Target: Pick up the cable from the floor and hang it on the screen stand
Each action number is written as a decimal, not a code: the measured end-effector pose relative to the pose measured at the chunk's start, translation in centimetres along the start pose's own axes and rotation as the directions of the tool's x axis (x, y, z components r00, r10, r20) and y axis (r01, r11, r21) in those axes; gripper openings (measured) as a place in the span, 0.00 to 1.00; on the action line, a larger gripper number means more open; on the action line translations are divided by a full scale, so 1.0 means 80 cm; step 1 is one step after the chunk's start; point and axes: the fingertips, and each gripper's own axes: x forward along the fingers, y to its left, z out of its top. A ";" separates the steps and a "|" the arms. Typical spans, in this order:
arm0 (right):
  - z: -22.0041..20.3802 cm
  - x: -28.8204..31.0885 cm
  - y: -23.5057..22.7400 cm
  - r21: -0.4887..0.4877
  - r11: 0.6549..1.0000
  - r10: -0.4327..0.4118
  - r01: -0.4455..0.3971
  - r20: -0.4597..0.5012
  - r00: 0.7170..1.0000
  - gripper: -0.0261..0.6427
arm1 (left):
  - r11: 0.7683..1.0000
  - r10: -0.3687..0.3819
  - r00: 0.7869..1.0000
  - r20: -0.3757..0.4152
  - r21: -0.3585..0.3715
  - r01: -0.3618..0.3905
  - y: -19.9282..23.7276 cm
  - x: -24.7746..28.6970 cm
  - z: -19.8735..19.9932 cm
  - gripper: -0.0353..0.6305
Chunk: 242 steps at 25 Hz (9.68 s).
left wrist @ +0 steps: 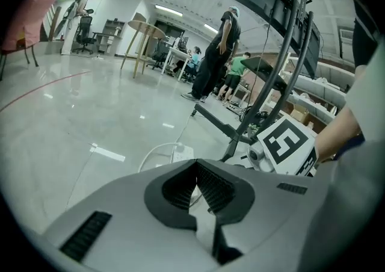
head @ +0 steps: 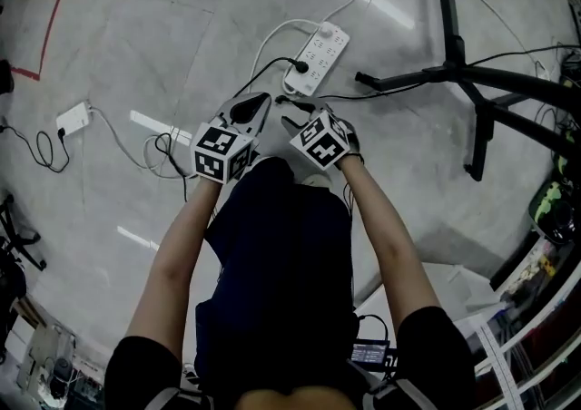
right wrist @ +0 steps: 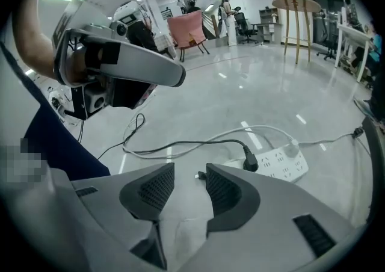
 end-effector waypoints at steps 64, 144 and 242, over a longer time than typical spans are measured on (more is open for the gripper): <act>0.166 -0.276 0.045 0.101 0.970 -0.222 0.220 0.009 0.975 0.28 | 1.000 -0.005 1.000 -0.008 -0.022 0.005 -0.142 -0.151 0.223 0.06; 0.397 -1.026 0.097 0.413 0.670 -0.742 0.617 0.414 0.528 0.28 | 0.722 -0.601 0.800 -0.004 0.426 0.545 -0.569 -0.333 0.657 0.06; 0.394 -1.602 -0.071 0.697 0.229 -0.745 0.679 0.575 -0.338 0.25 | 0.609 -0.698 0.644 0.313 0.732 0.306 -0.852 -0.285 1.104 0.06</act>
